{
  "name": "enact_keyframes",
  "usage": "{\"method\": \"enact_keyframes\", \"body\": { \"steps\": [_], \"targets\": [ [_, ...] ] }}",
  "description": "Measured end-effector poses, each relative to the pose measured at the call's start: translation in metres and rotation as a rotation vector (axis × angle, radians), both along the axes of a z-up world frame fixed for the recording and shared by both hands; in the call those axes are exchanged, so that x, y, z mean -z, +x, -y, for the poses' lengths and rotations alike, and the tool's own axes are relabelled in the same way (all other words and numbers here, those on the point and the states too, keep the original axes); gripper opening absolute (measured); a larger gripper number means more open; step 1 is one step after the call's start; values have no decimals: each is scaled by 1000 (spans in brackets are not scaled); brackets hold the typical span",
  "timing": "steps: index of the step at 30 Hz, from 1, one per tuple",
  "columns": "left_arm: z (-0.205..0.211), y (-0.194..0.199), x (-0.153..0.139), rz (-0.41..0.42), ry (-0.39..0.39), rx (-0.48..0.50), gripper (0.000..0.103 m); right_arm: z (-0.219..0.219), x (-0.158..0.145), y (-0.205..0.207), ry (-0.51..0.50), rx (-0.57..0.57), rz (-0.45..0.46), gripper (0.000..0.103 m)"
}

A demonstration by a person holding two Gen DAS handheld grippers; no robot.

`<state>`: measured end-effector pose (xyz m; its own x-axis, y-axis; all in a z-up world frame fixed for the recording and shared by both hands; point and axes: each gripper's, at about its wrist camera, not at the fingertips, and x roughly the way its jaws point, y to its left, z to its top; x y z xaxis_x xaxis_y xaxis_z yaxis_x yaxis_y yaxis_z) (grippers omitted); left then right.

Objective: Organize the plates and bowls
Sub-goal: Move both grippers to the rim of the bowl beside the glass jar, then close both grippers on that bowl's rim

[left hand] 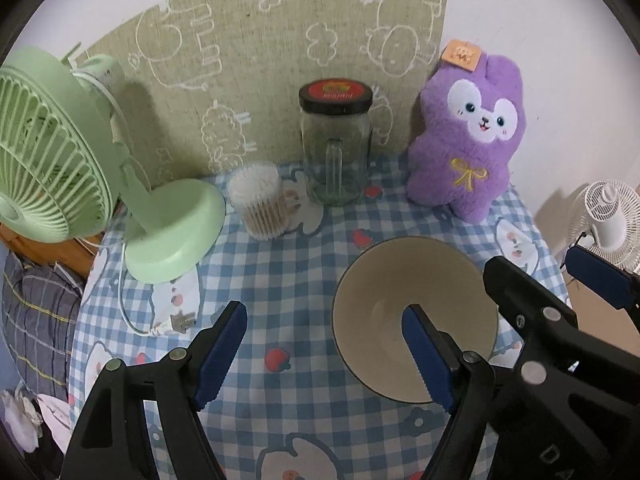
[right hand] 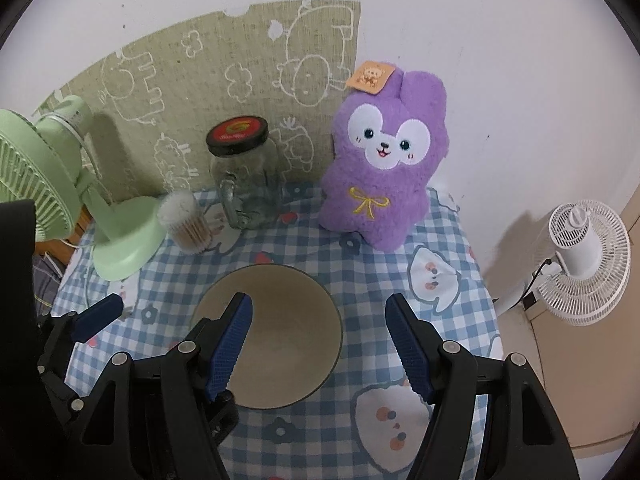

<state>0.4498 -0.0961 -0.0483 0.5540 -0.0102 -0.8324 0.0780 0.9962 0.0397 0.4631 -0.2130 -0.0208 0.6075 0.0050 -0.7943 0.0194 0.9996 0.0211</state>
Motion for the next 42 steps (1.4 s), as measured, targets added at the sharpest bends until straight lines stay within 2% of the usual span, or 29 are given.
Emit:
{"method": "enact_keyframes", "body": {
  "steps": [10,13,15,18,20,22,24,28,34,37,40,42],
  "targets": [
    [0,11,34,-61,12,-8,81,10,37,14,33,0,-54,72],
    [4,12,40,-60,44,0,75,13,47,16,41,2,-63,72],
    [5,13,43,-76,42,11,59,14,52,17,36,7,-65,71],
    [4,16,52,-130,-14,19,53,17,57,17,32,14,-59,59],
    [4,16,54,-130,-20,15,50,18,60,17,30,16,-70,57],
    [3,16,53,-122,-34,9,49,18,63,18,19,11,-80,49],
    [4,18,54,-123,-46,9,45,18,68,18,12,6,-97,47],
    [7,22,62,-157,-41,23,38,21,77,20,23,11,-121,35],
    [12,22,63,-160,-63,50,37,19,81,20,32,-1,-123,18],
    [9,25,65,-169,-67,36,25,15,81,20,22,-8,-119,14],
    [6,24,62,-148,-66,20,23,12,81,19,6,-10,-117,13],
    [6,24,62,-144,-56,16,18,12,81,19,7,-7,-118,13]
  ]
}}
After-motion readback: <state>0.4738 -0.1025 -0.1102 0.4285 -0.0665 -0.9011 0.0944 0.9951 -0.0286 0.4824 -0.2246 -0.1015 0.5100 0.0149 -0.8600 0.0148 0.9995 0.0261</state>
